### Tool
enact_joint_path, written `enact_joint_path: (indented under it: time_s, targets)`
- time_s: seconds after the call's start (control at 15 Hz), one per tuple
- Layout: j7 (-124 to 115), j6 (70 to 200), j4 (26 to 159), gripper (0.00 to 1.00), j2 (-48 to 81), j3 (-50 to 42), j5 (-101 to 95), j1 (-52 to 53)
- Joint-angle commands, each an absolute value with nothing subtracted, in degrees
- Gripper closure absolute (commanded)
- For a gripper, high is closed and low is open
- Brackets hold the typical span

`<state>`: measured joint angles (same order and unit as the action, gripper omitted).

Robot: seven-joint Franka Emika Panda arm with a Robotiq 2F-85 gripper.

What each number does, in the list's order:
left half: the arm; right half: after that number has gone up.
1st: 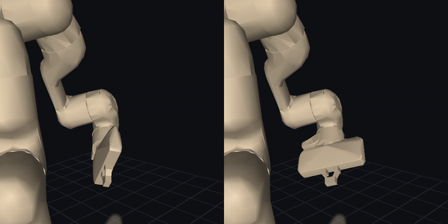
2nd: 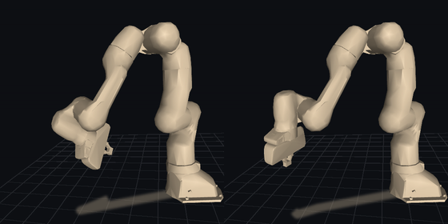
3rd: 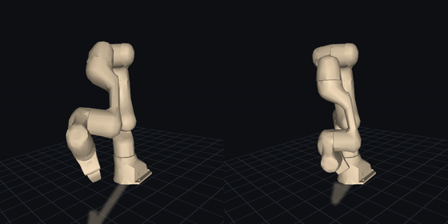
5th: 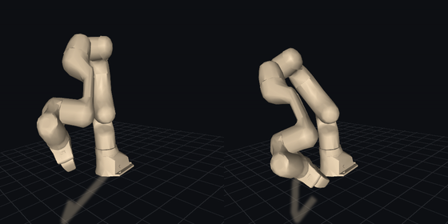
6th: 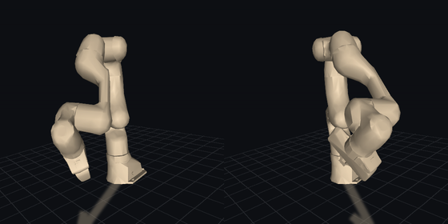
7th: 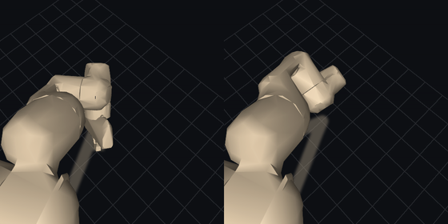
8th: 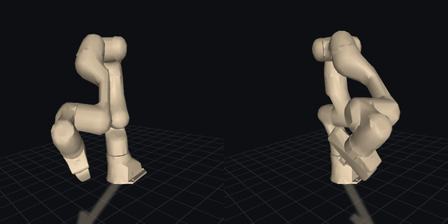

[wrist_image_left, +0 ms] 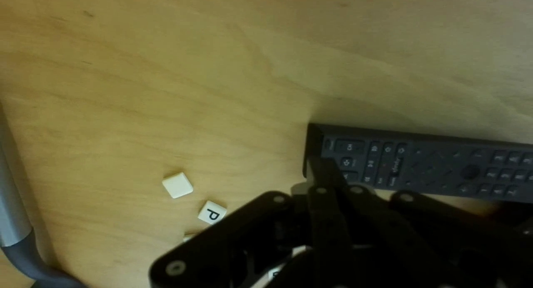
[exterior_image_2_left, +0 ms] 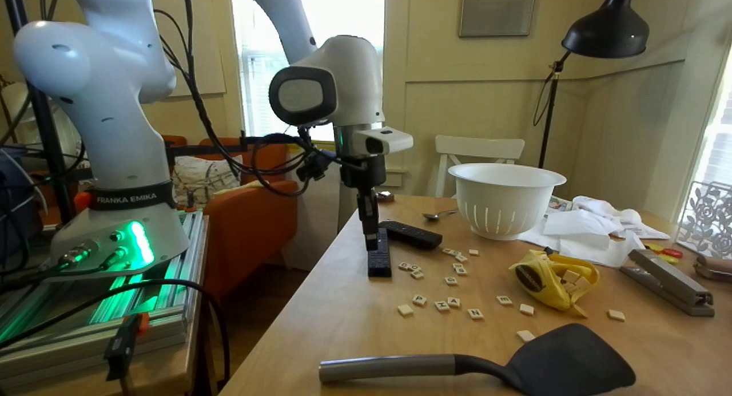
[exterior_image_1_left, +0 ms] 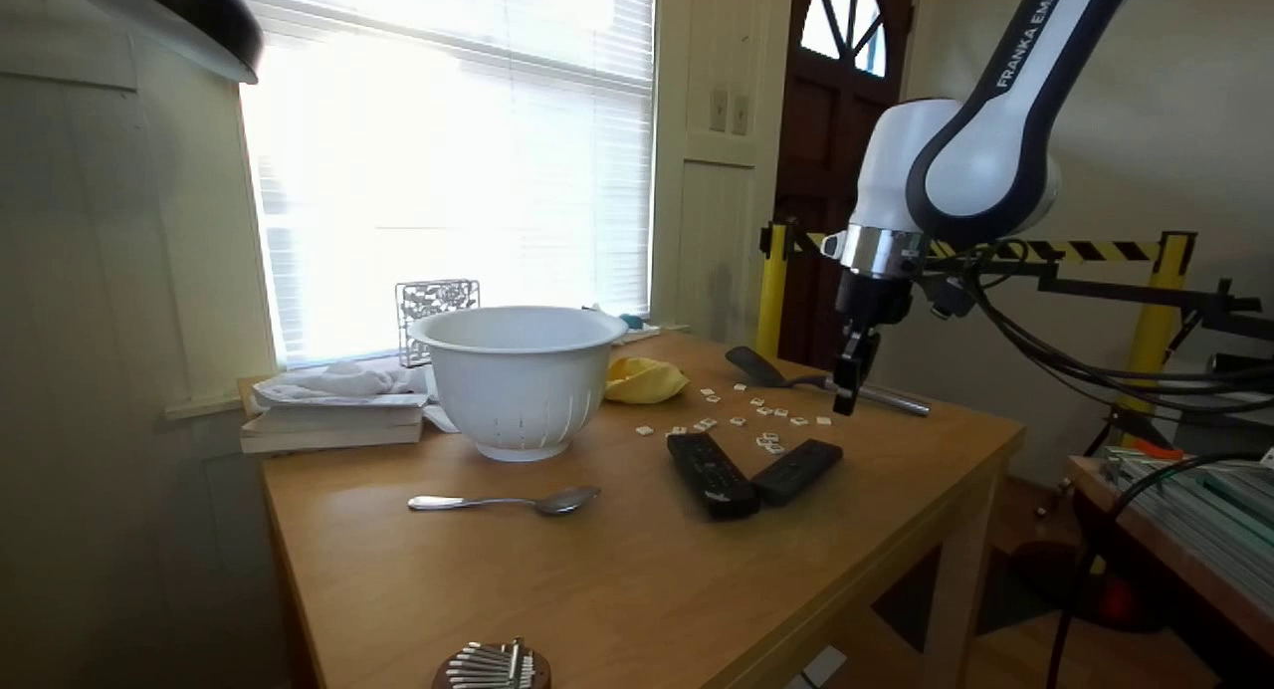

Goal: Press the top button of the remote on the right

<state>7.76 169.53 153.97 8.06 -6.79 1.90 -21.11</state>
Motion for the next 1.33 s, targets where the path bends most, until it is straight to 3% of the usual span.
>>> enact_joint_path:
  time_s: [0.0,0.2,0.8,1.13,1.27]
  targets:
    - [7.29,164.73,156.33,0.73,3.8,-10.81,-0.27,-18.62]
    - [6.95,160.96,158.1,0.64,-0.36,-13.32,-1.77,-17.9]
    - [7.46,148.18,158.79,0.02,-11.75,-15.99,-3.2,-18.5]
    - [6.06,138.34,157.45,0.0,-16.9,-14.54,-5.0,-18.27]
    - [7.01,140.55,156.92,0.0,-14.39,-15.22,-3.69,-17.89]
